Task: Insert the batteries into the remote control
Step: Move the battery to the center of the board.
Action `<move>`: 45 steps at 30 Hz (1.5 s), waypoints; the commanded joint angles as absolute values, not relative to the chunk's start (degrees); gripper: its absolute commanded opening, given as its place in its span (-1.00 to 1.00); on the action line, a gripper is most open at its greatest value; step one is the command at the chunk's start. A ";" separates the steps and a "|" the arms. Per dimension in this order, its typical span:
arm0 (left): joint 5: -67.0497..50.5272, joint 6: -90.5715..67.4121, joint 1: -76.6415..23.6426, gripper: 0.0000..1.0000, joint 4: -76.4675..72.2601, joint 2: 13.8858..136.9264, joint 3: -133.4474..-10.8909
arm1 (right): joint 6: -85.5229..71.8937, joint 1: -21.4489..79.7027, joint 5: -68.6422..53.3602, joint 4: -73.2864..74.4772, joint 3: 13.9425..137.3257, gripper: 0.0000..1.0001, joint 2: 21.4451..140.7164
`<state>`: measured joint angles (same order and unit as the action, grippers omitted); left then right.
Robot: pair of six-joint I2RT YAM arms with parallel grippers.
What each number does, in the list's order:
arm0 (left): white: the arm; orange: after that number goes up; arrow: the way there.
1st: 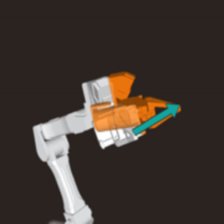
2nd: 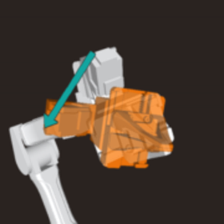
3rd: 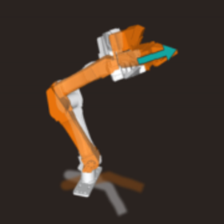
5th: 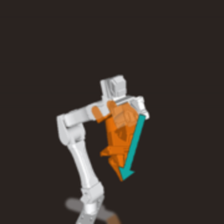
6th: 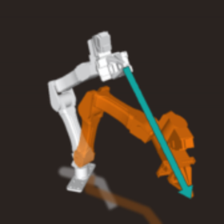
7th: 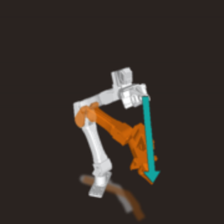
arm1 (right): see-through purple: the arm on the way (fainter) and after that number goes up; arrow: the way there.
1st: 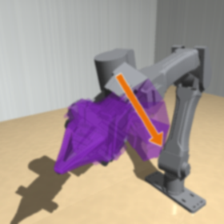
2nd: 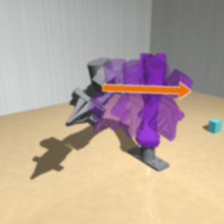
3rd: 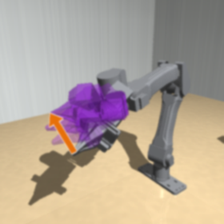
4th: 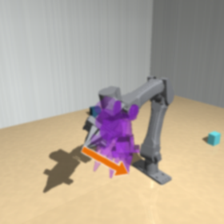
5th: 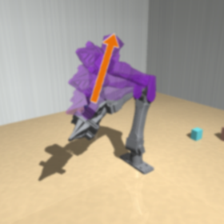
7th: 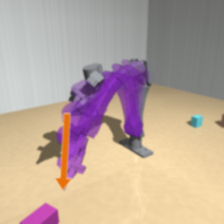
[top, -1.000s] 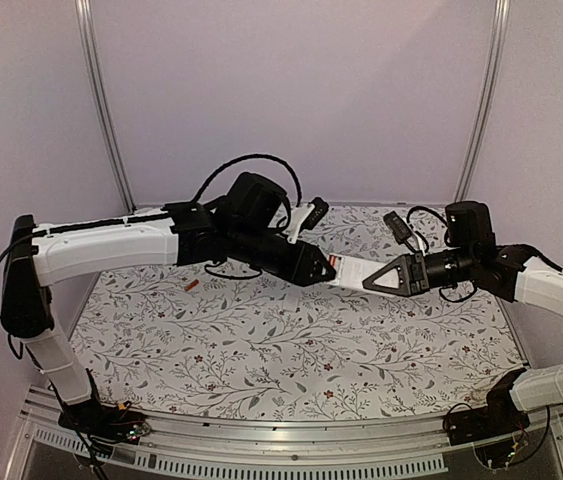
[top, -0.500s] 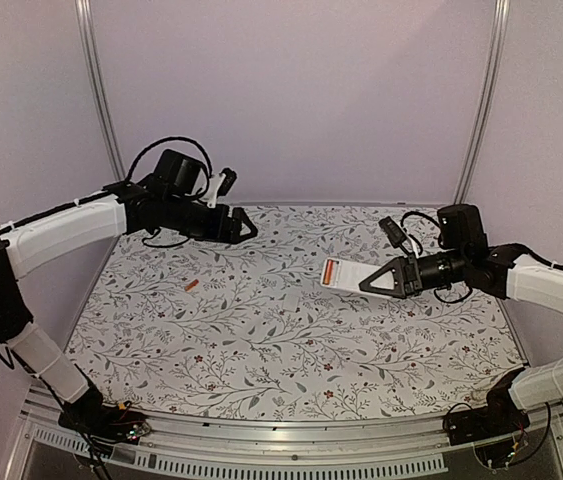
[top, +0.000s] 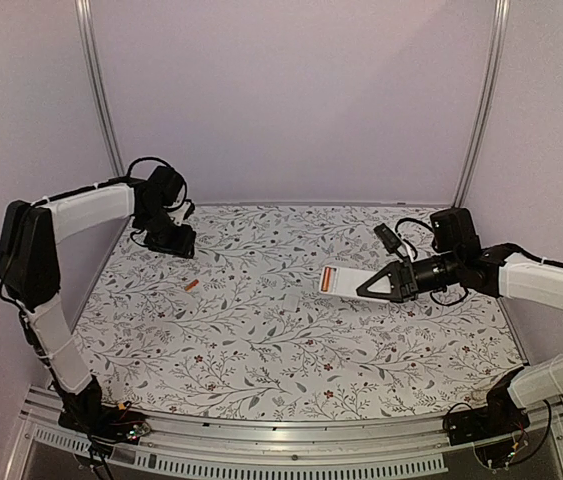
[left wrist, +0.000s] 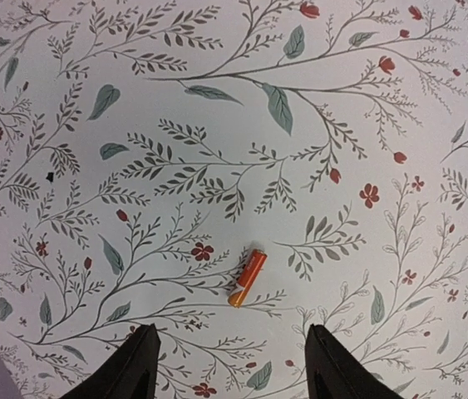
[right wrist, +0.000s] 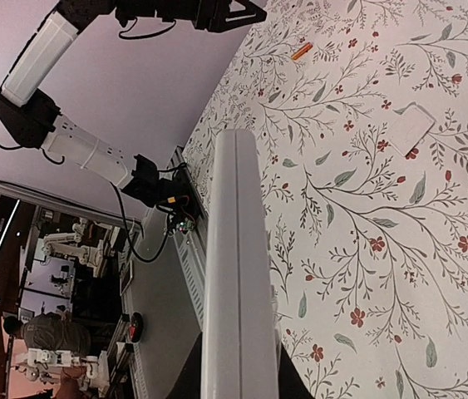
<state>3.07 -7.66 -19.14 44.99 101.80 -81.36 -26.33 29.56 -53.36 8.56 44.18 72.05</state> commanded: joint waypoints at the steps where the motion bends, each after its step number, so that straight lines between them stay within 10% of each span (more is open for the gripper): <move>1: 3.68 -3.22 -18.84 0.20 51.90 108.23 -86.22 | -26.07 29.28 -55.06 6.83 43.86 -1.00 72.99; 34: 1.32 -0.26 -20.44 -0.30 60.77 127.30 -97.29 | -26.59 29.29 -57.30 4.42 43.44 -1.00 72.58; 45: -1.05 2.51 -23.50 -0.84 61.05 129.07 -96.52 | -27.20 29.39 -57.97 3.87 43.07 -1.00 70.99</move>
<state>2.04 0.54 -20.36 59.53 127.09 -96.82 -26.92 29.56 -56.80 5.34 44.03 72.64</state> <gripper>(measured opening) 0.118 0.135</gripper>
